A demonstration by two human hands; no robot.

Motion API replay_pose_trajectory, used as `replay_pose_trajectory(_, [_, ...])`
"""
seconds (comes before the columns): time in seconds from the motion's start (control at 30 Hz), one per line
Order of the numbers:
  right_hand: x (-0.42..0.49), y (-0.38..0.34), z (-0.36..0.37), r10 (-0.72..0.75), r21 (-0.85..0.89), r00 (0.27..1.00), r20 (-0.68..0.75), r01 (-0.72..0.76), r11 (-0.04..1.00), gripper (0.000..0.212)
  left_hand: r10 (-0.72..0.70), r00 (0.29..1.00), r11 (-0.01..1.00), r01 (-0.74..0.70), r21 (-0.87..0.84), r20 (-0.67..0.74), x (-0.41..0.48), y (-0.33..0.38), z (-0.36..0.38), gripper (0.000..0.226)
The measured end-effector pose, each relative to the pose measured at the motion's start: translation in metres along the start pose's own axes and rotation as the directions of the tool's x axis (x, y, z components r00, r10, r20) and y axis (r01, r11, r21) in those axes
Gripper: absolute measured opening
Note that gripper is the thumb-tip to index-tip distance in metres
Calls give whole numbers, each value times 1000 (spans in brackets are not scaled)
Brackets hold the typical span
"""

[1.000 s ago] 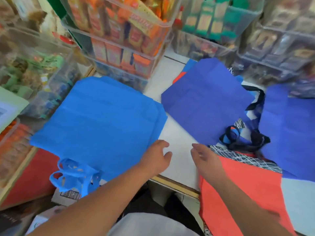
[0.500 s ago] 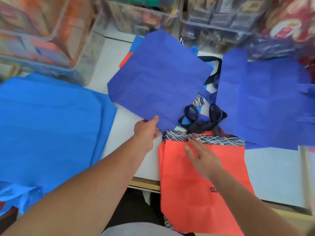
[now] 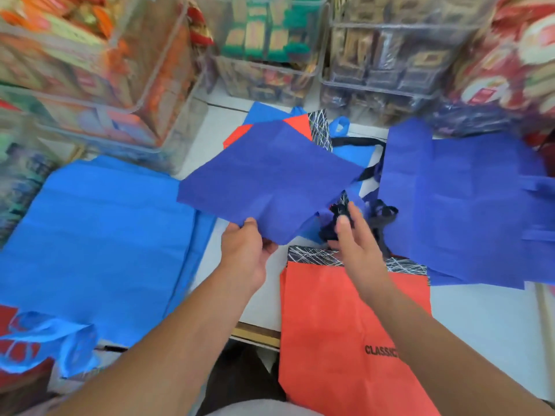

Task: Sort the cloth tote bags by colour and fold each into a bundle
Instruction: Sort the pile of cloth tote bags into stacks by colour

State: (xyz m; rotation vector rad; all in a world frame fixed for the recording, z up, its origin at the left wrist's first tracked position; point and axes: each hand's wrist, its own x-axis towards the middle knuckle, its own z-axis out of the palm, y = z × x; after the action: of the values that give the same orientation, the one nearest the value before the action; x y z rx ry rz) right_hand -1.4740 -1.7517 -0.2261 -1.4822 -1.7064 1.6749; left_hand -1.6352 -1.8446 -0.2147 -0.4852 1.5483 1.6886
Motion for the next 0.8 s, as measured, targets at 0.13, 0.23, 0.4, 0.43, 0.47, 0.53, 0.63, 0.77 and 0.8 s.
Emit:
replay_pose_trajectory(0.13, [17, -33, 17, -10, 72, 1000, -4, 10, 997, 61, -164, 986, 986, 164, 6, 33, -35, -37, -11, 19])
replay_pose_trajectory(0.23, [16, -36, 21, -93, -159, 995, -25, 88, 983, 60, -218, 974, 929, 189, 319, 57, -43, -56, -20, 20])
replay_pose_trajectory(0.4, [6, -47, -7, -293, -225, 952, -87, 267, 937, 67, -149, 989, 892, 138, 431, -9, -34, -55, -26, 30])
replay_pose_trajectory(0.43, [5, -46, -21, -320, -234, 939, -129, 284, 930, 67, -85, 996, 895, 92, 435, -36, -32, -55, -22, 29])
replay_pose_trajectory(0.47, [3, -43, -33, -346, -246, 922, -173, 300, 922, 66, -31, 998, 897, 53, 438, -57, -31, -55, -20, 28])
replay_pose_trajectory(0.53, [1, -32, -66, -373, -279, 884, -283, 296, 914, 63, 15, 1000, 871, -5, 491, -17, -31, -58, -9, 29])
replay_pose_trajectory(0.63, [3, -11, -121, -289, -240, 818, -497, 191, 952, 61, -9, 989, 814, -78, 575, 146, -39, -67, 23, 23])
replay_pose_trajectory(0.77, [5, 20, -161, -135, -110, 709, -692, 82, 991, 60, -18, 953, 736, -193, 649, 304, -52, -85, 62, 17])
replay_pose_trajectory(0.8, [5, 27, -163, -85, -86, 712, -697, 35, 996, 61, -32, 940, 710, -218, 670, 340, -54, -90, 67, 19])
